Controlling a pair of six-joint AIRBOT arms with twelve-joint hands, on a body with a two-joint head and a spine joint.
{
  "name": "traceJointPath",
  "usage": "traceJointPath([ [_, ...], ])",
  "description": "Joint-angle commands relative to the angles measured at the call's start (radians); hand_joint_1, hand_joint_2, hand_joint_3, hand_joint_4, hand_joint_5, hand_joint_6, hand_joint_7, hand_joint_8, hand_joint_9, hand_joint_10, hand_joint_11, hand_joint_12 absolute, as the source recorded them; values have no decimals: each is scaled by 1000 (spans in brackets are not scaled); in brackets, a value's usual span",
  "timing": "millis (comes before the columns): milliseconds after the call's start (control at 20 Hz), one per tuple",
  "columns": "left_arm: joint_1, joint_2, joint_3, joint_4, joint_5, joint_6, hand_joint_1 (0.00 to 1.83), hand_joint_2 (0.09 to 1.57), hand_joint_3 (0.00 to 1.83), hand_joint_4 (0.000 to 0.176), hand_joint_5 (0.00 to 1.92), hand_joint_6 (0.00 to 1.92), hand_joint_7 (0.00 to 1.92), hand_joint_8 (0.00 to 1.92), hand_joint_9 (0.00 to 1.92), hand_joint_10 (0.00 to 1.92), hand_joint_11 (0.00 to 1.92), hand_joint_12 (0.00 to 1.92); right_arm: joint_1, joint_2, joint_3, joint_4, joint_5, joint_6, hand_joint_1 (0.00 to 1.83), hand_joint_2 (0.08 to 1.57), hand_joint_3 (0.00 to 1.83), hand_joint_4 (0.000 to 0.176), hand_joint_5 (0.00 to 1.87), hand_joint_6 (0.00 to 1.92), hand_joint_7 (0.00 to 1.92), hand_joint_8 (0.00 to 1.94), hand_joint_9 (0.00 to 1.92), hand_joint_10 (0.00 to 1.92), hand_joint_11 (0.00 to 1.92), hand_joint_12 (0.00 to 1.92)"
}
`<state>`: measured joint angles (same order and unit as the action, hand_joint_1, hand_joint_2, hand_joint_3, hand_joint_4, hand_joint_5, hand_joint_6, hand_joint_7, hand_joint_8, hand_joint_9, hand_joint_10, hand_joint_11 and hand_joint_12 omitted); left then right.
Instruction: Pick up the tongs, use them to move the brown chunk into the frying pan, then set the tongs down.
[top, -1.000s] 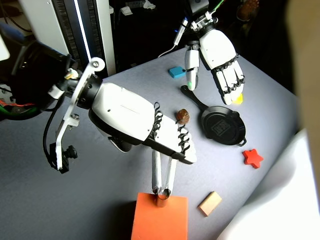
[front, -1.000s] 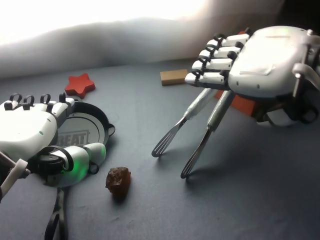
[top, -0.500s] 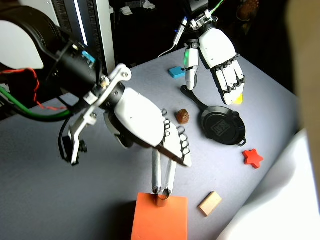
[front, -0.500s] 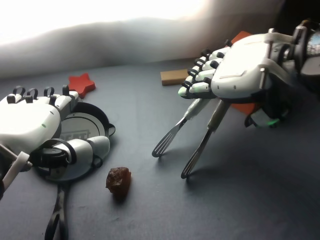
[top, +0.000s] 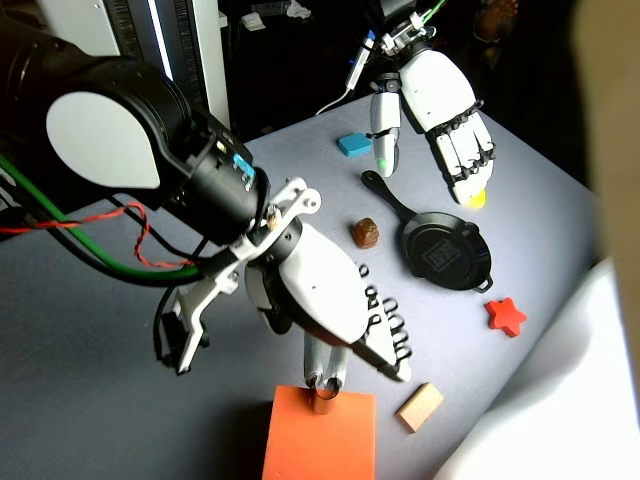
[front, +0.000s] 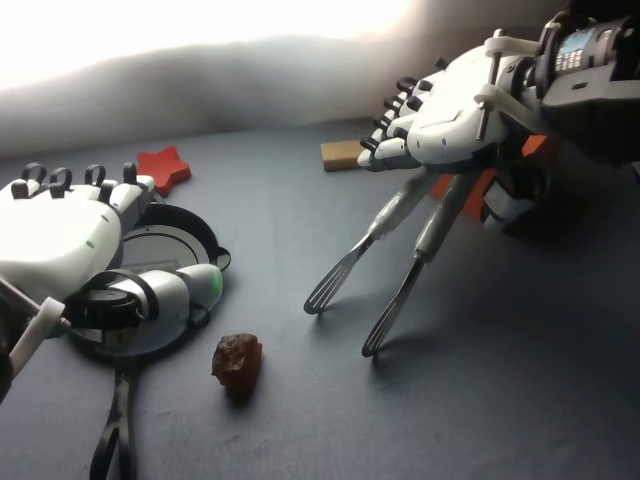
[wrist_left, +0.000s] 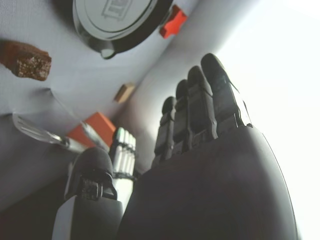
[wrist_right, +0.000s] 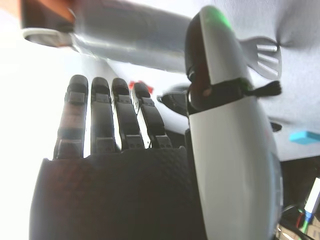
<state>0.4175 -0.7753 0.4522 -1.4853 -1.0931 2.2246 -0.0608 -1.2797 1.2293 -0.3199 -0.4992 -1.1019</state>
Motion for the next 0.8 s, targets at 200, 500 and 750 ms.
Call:
traceJointPath([
  [200, -32, 5, 22, 62, -52, 7, 0, 1266, 0, 33, 61, 3, 128, 0, 157, 1, 0, 555, -7, -20, 31, 33, 88, -65, 1152, 1008, 0, 0, 0, 0, 0, 0, 0, 0, 0, 0],
  [500, -42, 4, -3, 49, -19, 29, 5, 1273, 0, 22, 83, 6, 139, 1, 147, 0, 0, 513, -38, -68, 95, 74, 111, -114, 1117, 1017, 0, 0, 0, 0, 0, 0, 0, 0, 0, 0],
  [750, -33, 4, -21, 38, -7, 29, 0, 1267, 0, 27, 79, 1, 126, 1, 147, 3, 0, 550, -61, -86, 124, 103, 132, -145, 1133, 1003, 0, 0, 0, 0, 0, 0, 0, 0, 0, 0],
])
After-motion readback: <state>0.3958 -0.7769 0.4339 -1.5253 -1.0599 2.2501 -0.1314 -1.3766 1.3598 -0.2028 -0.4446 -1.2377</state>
